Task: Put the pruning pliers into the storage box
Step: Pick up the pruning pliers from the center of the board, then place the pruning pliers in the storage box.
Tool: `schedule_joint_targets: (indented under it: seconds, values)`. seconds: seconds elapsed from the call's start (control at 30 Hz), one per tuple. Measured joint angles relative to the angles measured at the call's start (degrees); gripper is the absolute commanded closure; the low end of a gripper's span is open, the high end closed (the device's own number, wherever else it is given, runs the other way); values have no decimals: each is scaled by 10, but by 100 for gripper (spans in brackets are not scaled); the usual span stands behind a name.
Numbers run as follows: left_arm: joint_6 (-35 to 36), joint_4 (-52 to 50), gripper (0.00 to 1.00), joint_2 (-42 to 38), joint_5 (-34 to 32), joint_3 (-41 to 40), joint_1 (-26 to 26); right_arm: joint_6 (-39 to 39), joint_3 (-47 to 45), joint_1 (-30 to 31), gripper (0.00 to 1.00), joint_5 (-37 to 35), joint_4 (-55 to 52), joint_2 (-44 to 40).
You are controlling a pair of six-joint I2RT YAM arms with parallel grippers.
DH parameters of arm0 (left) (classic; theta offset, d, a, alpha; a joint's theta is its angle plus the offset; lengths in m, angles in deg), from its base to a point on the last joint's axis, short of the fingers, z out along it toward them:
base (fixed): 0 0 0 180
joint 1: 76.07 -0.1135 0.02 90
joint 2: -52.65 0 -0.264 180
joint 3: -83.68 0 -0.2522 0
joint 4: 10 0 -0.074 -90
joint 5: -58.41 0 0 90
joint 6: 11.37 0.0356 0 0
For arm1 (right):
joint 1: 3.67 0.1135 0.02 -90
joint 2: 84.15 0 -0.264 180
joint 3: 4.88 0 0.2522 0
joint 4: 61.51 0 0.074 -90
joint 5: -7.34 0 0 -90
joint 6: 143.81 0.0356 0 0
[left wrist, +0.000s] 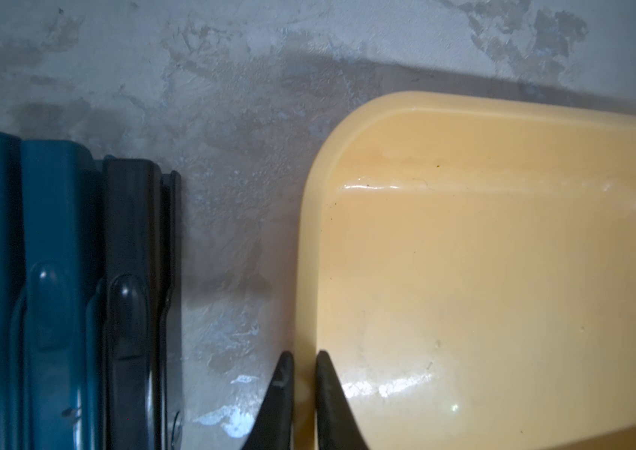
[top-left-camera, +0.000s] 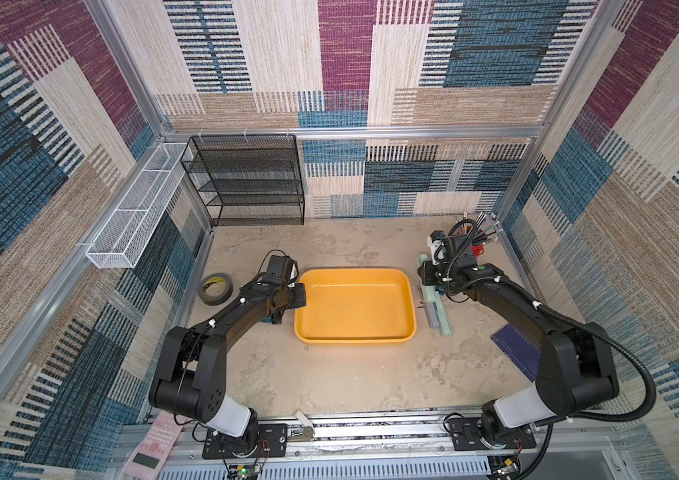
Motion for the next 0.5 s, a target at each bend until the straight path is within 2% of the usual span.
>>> schedule_joint_targets:
  seconds: [0.23,0.5]
  values:
    - [-27,5,90,-15,-22,-15,18,34,77,86,77,19,21,94]
    - [-47,5,91,-36,-42,-35,27,78,123,168,78,42,62,178]
